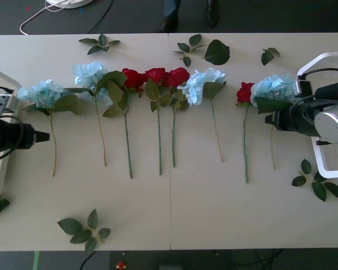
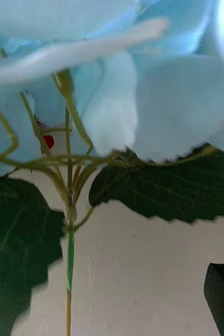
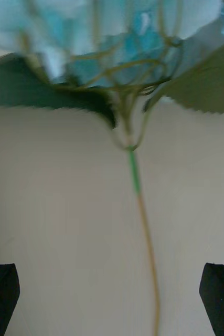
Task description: Place the red flowers into the right box and the blue flowers into the left box. If a person shows an open palm, hand one flower to the person first, then continue sorting.
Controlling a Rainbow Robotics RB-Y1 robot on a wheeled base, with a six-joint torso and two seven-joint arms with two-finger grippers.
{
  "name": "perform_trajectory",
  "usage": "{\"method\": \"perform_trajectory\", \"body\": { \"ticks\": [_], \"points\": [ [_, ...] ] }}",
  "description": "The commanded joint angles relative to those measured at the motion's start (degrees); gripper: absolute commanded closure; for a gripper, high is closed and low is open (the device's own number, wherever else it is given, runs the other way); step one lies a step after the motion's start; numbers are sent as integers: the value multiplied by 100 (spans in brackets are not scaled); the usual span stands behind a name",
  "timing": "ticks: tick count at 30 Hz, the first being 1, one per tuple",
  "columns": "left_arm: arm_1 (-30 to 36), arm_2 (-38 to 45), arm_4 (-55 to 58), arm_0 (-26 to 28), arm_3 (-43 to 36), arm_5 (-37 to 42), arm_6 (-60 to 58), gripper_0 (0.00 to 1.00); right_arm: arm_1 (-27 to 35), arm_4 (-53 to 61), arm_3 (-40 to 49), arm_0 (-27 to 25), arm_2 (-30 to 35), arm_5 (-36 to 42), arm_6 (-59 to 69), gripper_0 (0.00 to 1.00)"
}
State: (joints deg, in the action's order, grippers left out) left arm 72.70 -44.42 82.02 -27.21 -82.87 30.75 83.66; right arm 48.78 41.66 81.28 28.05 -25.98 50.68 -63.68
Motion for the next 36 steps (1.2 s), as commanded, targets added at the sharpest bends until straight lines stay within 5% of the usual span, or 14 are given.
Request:
{"method": "perform_trajectory", "body": {
  "ticks": [1, 8, 17, 19, 20, 22, 36],
  "points": [
    [-362, -216, -125, -513, 289, -69, -245, 0, -228, -176, -174, 324, -109, -111, -180, 0],
    [-714, -823, -266, -1067, 808, -69, -245, 0, -395, -307, -517, 491, -347, -401, -162, 0],
    [-925, -893, -468, -1155, 992, 133, -236, 0, -554, -351, -1220, 825, -786, -981, -171, 0],
    [-942, -893, -512, -1155, 992, 133, -245, 0, -589, -351, -1255, 825, -786, -1025, -180, 28],
    [-960, -893, -538, -1155, 992, 133, -245, 0, -589, -351, -1264, 825, -786, -1034, -153, 74],
    [-977, -893, -573, -1155, 1010, 133, -245, 0, -589, -343, -1264, 825, -786, -1034, -136, 100],
    [-1144, -893, -758, -1155, 1168, 133, -254, 0, -589, -343, -1264, 825, -786, -1148, -197, 100]
  ]
}}
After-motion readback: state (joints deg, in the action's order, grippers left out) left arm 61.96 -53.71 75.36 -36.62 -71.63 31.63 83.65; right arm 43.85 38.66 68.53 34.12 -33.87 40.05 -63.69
